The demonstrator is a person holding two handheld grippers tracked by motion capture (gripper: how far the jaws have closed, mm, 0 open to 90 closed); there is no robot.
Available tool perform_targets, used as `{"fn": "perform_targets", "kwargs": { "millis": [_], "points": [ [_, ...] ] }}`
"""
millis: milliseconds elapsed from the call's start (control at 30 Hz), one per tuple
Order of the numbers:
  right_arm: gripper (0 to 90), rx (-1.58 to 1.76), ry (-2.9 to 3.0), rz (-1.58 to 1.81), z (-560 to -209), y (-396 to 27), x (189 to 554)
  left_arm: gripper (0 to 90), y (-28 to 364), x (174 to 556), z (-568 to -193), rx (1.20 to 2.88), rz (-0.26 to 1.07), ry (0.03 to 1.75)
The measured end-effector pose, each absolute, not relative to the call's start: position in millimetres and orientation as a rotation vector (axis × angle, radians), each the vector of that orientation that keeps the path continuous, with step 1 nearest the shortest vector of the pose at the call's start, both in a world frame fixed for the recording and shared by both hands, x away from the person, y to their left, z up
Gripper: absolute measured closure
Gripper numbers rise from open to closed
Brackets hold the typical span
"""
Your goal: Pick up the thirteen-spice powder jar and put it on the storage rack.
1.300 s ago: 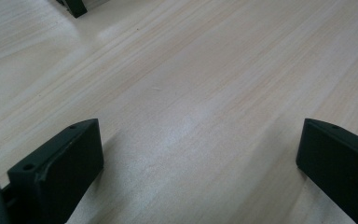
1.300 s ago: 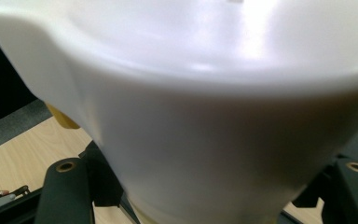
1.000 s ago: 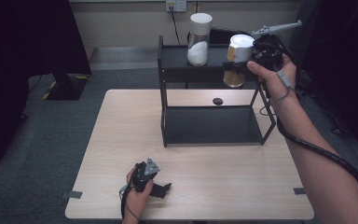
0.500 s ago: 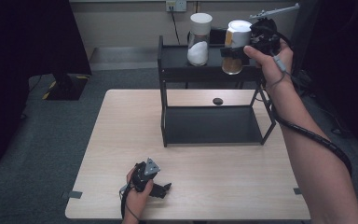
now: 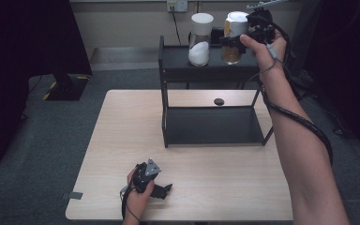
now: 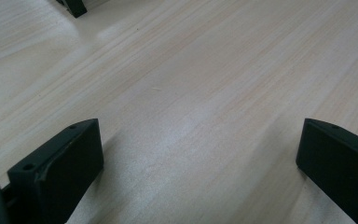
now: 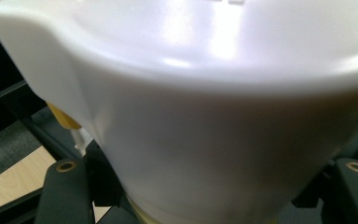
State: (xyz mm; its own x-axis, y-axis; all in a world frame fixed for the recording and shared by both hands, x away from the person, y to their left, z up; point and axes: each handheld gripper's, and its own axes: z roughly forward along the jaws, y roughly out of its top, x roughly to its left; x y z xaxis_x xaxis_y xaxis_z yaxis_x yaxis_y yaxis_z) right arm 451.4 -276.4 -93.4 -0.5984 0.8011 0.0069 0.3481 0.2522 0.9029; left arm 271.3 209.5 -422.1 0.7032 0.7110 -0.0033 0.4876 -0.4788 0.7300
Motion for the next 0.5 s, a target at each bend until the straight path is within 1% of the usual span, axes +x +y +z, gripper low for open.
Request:
{"fn": "perform_targets", "kwargs": {
  "millis": [500],
  "points": [
    [30.0,1.05,2.085,1.271,-103.3,-263.6,467.7,0.0,209.5,271.3,-422.1,2.174,0.39,0.909]
  ]
}}
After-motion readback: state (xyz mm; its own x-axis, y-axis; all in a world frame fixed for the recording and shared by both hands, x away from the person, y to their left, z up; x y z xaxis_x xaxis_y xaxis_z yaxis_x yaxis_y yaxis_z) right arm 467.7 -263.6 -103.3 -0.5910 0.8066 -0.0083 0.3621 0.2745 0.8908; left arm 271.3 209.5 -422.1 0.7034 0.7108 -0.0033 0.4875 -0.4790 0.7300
